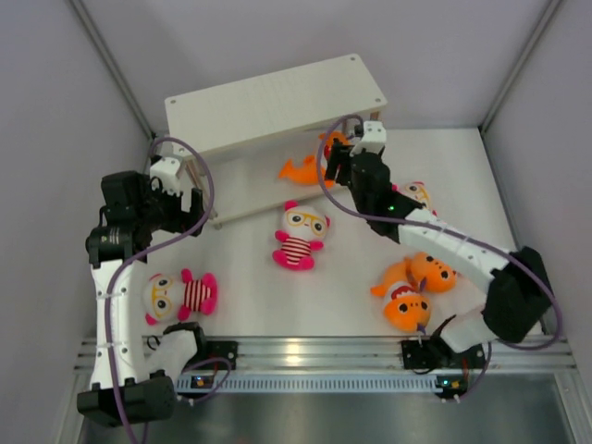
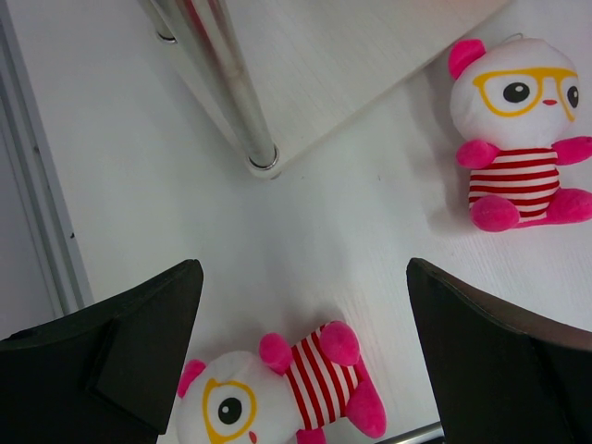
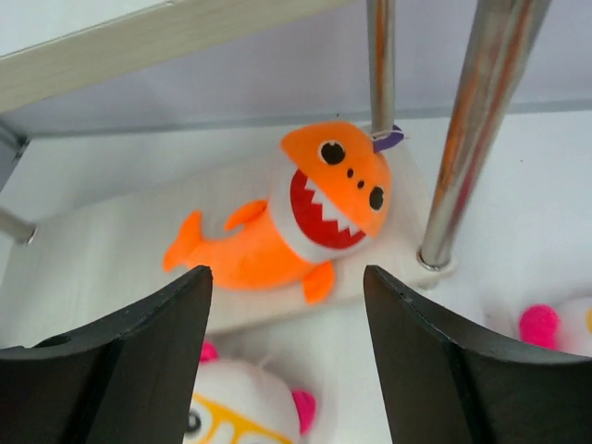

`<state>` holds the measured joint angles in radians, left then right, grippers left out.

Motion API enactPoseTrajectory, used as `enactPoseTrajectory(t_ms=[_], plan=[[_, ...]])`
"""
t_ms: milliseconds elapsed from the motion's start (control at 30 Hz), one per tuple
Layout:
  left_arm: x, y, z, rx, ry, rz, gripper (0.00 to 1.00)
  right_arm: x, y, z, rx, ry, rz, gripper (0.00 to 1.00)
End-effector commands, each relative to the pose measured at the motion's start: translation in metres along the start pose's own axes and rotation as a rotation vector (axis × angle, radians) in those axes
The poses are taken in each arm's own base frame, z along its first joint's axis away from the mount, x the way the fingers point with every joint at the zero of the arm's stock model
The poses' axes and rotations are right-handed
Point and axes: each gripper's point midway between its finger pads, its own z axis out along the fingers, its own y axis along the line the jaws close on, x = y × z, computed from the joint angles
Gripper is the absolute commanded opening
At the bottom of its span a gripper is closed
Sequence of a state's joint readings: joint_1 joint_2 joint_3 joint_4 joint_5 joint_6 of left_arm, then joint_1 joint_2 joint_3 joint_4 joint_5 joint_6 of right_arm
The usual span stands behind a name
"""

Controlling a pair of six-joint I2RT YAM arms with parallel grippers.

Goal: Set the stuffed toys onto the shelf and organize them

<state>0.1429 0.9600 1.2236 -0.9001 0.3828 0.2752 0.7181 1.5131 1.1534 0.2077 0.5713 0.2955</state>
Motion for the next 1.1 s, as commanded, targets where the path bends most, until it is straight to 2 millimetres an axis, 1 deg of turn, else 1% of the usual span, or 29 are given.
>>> enactPoseTrajectory(t_ms=[0, 33, 67, 100, 133, 167, 200, 233, 267, 300, 333, 367, 400, 467, 500, 533, 567, 600, 633, 667, 700, 733, 800, 833, 933, 967, 1000, 1033, 1067], plan=[[0.0, -0.001, -0.004, -0.005, -0.007, 0.022, 0.98, -0.007, -0.009, -0.063, -0.122, 0.148, -0.118, 0.68], [0.001, 0.0, -0.003, -0.006, -0.003, 0.026, 0.98, -0.026, -0.017, -0.087, -0.134, 0.144, -0.115, 0.74], [0.002, 0.0, -0.004, -0.007, 0.001, 0.026, 0.98, -0.001, -0.032, -0.112, -0.148, 0.297, -0.191, 0.75], [0.003, 0.001, -0.004, -0.01, 0.007, 0.026, 0.98, -0.014, -0.035, -0.127, -0.174, 0.317, -0.199, 0.75], [0.003, 0.002, -0.005, -0.019, 0.01, 0.028, 0.98, -0.015, -0.037, -0.15, -0.229, 0.368, -0.203, 0.77], [0.004, 0.002, -0.005, -0.022, 0.014, 0.028, 0.98, 0.004, -0.051, -0.175, -0.219, 0.503, -0.224, 0.82], [0.005, 0.002, -0.005, -0.025, 0.017, 0.029, 0.98, 0.001, -0.052, -0.19, -0.226, 0.553, -0.204, 0.82], [0.006, 0.002, -0.006, -0.034, 0.021, 0.031, 0.98, 0.011, -0.05, -0.202, -0.214, 0.635, -0.127, 0.81], [0.005, 0.002, -0.007, -0.034, 0.02, 0.032, 0.98, 0.02, -0.054, -0.211, -0.182, 0.698, -0.093, 0.78], [0.005, 0.001, -0.007, -0.036, 0.024, 0.027, 0.98, 0.043, -0.068, -0.229, -0.112, 0.828, -0.085, 0.77], [0.006, 0.0, -0.008, -0.035, 0.026, 0.026, 0.98, 0.059, -0.069, -0.237, -0.063, 0.904, -0.02, 0.76], [0.006, -0.003, -0.009, -0.028, 0.025, 0.028, 0.98, 0.073, -0.075, -0.245, -0.027, 0.95, -0.006, 0.76], [0.007, -0.005, -0.01, -0.023, 0.028, 0.029, 0.98, 0.104, -0.09, -0.257, 0.033, 1.03, -0.024, 0.76], [0.008, -0.01, -0.012, -0.011, 0.033, 0.04, 0.98, 0.124, -0.11, -0.266, 0.155, 1.035, 0.015, 0.76], [0.007, -0.011, -0.013, -0.007, 0.032, 0.047, 0.98, 0.145, -0.124, -0.277, 0.209, 1.08, 0.002, 0.78], [0.009, -0.014, -0.013, 0.001, 0.04, 0.052, 0.98, 0.149, -0.129, -0.28, 0.236, 1.066, 0.028, 0.8], [0.01, -0.015, -0.013, 0.001, 0.043, 0.057, 0.98, 0.155, -0.135, -0.282, 0.26, 1.063, 0.035, 0.85], [0.01, -0.015, -0.013, -0.001, 0.046, 0.066, 0.98, 0.168, -0.144, -0.287, 0.294, 1.075, 0.03, 0.88], [0.011, -0.018, -0.013, 0.007, 0.051, 0.073, 0.98, 0.172, -0.144, -0.283, 0.293, 1.052, 0.054, 0.91], [0.013, -0.018, -0.012, 0.008, 0.056, 0.077, 0.98, 0.185, -0.148, -0.286, 0.3, 1.069, 0.05, 0.91], [0.013, -0.019, -0.012, 0.009, 0.056, 0.079, 0.98, 0.192, -0.146, -0.285, 0.296, 1.082, 0.059, 0.91], [0.014, -0.02, -0.012, 0.013, 0.057, 0.082, 0.98, 0.199, -0.142, -0.28, 0.278, 1.074, 0.072, 0.91], [0.013, -0.02, -0.013, 0.011, 0.057, 0.083, 0.98, 0.216, -0.144, -0.283, 0.276, 1.119, 0.057, 0.88], [0.012, -0.02, -0.013, 0.012, 0.055, 0.085, 0.98, 0.221, -0.142, -0.284, 0.262, 1.149, 0.048, 0.85], [0.01, -0.019, -0.015, 0.006, 0.049, 0.088, 0.98, 0.223, -0.142, -0.281, 0.245, 1.147, 0.024, 0.54], [0.01, -0.019, -0.015, 0.006, 0.049, 0.087, 0.98, 0.221, -0.141, -0.279, 0.23, 1.137, 0.02, 0.27], [0.009, -0.019, -0.015, 0.004, 0.048, 0.082, 0.98, 0.214, -0.135, -0.274, 0.203, 1.115, 0.02, 0.12], [0.009, -0.019, -0.016, 0.005, 0.046, 0.084, 0.98, 0.208, -0.131, -0.272, 0.174, 1.099, 0.021, 0.02], [0.008, -0.021, -0.016, 0.01, 0.044, 0.082, 0.98, 0.201, -0.126, -0.27, 0.149, 1.088, 0.027, 0.0]])
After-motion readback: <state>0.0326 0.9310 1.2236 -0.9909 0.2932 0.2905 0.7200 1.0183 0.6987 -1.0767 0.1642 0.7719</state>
